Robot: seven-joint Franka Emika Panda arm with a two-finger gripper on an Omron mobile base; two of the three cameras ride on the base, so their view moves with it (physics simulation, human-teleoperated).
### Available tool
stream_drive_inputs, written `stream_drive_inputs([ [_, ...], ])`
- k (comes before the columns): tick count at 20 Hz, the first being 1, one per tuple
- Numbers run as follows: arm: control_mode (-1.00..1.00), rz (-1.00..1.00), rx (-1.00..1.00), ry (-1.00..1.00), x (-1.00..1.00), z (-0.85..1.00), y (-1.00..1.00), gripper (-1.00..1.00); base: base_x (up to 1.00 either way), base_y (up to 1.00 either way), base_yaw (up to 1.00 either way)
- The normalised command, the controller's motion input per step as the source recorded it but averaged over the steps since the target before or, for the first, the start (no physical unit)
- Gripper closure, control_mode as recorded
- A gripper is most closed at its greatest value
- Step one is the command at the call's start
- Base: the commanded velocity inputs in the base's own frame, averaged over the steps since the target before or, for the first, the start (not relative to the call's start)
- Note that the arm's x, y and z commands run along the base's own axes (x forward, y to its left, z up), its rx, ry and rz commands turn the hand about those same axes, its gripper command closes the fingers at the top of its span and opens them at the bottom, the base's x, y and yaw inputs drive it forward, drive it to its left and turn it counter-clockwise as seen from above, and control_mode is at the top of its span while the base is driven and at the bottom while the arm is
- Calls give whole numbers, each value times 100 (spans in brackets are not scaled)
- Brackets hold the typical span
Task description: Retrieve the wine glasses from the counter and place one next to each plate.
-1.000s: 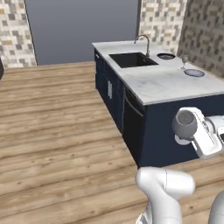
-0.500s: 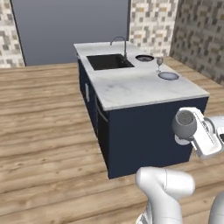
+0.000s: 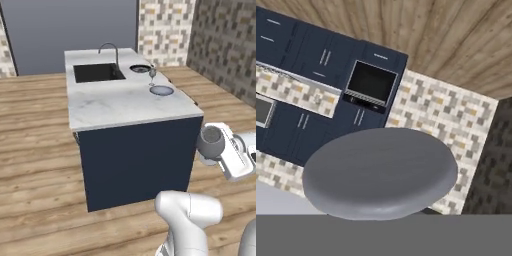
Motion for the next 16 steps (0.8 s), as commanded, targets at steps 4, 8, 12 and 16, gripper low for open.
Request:
stream_drive_inputs([
  [4,100,0,0,0,0,0,0,100,0,-100,8],
  [8,100,0,0,0,0,0,0,100,5,-100,10],
  [12,100,0,0,0,0,0,0,100,29,-100,14],
  [16,100,0,0,0,0,0,0,100,63,-100,17],
])
